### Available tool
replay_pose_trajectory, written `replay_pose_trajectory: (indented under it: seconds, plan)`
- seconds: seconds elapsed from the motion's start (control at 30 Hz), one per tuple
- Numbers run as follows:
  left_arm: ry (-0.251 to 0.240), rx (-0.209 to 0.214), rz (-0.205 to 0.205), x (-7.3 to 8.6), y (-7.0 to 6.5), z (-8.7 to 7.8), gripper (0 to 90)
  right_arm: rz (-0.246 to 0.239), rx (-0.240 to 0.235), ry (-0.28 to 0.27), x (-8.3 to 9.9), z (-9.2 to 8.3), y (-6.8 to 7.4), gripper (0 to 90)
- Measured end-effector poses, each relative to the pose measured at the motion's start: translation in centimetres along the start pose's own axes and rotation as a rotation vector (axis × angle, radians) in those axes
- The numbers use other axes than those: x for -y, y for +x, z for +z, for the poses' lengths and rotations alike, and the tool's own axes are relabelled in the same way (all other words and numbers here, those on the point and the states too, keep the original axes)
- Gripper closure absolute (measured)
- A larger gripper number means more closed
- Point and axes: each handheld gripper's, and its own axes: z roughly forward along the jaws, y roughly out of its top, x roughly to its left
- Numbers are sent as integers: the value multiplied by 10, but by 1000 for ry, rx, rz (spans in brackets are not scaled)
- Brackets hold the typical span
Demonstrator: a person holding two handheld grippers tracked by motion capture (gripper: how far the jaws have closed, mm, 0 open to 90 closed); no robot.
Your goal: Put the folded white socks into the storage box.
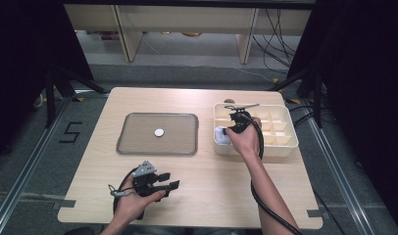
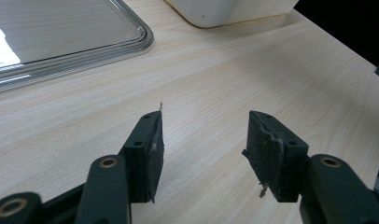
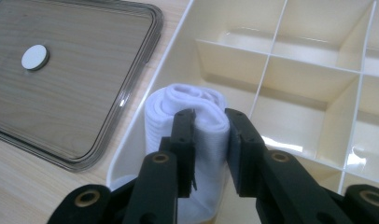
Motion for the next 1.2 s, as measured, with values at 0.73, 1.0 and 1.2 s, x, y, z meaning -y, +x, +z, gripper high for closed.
replay_pose_trajectory:
  seconds: [0.73,1.0,1.2]
  plan:
    - [1,-1,-1,0,0,0,457,-68,26,7,8,4,12,800]
    - [-7,15,-1,0,1,0,457,-100,17,7,9,8,10,810]
    - [-9,14,-3,0,1,0,457,-106,3,9,12,9,10,816]
